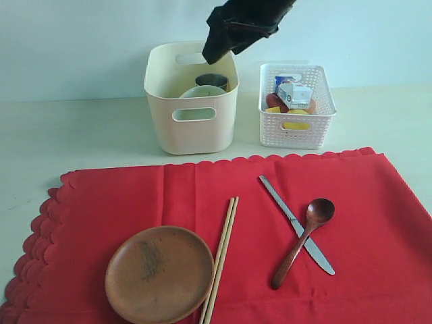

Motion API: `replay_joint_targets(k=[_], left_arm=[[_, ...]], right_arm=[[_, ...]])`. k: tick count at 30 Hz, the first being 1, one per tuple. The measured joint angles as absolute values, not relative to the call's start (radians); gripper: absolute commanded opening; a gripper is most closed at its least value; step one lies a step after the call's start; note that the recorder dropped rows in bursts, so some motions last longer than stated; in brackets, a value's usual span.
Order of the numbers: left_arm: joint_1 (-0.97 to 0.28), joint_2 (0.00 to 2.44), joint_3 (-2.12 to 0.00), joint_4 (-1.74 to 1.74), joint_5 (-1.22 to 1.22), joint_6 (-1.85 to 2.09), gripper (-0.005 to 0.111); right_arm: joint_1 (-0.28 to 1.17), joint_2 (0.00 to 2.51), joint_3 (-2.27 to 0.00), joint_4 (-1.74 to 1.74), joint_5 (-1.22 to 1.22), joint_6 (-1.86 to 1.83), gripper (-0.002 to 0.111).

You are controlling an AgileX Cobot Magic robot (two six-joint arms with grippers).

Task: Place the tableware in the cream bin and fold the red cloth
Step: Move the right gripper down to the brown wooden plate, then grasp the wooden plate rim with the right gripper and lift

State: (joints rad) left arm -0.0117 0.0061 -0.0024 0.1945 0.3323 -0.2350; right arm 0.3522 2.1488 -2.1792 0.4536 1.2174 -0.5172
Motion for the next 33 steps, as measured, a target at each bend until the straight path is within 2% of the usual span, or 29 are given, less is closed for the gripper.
replay_joint_targets(k=[11,21,33], left_arm=[[-0.012,0.006,-0.002,0.195,0.332,-0.235,0.045],[-0.012,0.006,-0.002,0.195,0.332,-0.235,0.045],[-0.012,0.006,-0.002,0.195,0.332,-0.235,0.045]], right_arm=[[0.376,2.040,-1.693,0.661,1.154,-0.785,0.059],[0.492,2.185,-1.651,0.667,1.156,-0.812,0.059],[0.499,2.312,-1.651,0.652,1.150,-0.760,0.059]])
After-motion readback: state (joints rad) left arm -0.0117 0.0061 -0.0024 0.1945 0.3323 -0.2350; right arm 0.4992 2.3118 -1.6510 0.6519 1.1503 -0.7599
